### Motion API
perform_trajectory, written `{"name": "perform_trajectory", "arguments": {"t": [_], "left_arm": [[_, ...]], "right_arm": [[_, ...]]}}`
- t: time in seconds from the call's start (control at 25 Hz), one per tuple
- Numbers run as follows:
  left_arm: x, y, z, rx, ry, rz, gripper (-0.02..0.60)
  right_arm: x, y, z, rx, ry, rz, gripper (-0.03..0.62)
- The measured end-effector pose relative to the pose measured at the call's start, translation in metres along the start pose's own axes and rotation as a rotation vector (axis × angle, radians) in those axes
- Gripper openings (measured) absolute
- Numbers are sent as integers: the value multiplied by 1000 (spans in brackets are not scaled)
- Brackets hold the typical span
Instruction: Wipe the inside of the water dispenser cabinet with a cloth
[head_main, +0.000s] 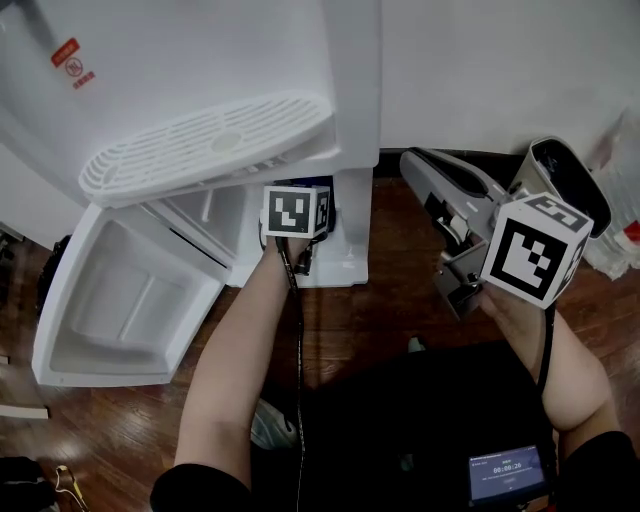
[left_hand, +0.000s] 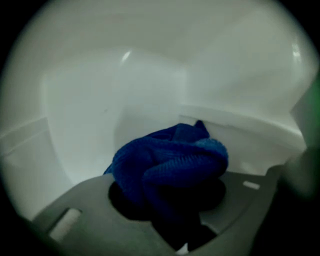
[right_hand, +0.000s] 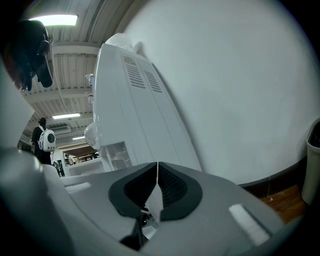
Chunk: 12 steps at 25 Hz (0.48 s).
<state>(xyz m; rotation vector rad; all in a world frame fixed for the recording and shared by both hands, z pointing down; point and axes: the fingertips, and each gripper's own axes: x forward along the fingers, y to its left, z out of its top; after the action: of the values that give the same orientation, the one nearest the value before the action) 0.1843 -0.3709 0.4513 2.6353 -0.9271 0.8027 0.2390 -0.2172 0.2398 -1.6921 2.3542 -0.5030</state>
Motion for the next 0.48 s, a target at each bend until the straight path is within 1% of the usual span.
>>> {"name": "perform_trajectory", "arguments": {"t": [0.04, 0.08, 0.16, 0.28, 0.36, 0.4, 0.44, 0.48], "left_arm": [[2, -5, 0, 17, 0, -9, 167], [2, -6, 0, 12, -1, -8, 166], [0, -8, -4, -36, 7, -29, 166], [-17, -24, -20, -133, 32, -135, 161], [-36, -37, -34, -210, 26, -216, 161], [-45, -43, -42, -235, 22, -245, 161], [-54, -49, -50, -244, 20, -260, 161], [-60, -52, -57, -234, 20, -254, 161]], "right_arm": [[0, 0, -2, 1, 5, 0, 12], [1, 0, -4, 4, 11, 0, 12], [1, -1, -7, 6, 19, -3, 12], [1, -3, -8, 6, 21, -4, 12], [1, -1, -6, 5, 22, 7, 12], [2, 1, -6, 2, 23, 14, 12], [2, 2, -6, -2, 25, 19, 12], [2, 4, -6, -7, 27, 23, 12]]}}
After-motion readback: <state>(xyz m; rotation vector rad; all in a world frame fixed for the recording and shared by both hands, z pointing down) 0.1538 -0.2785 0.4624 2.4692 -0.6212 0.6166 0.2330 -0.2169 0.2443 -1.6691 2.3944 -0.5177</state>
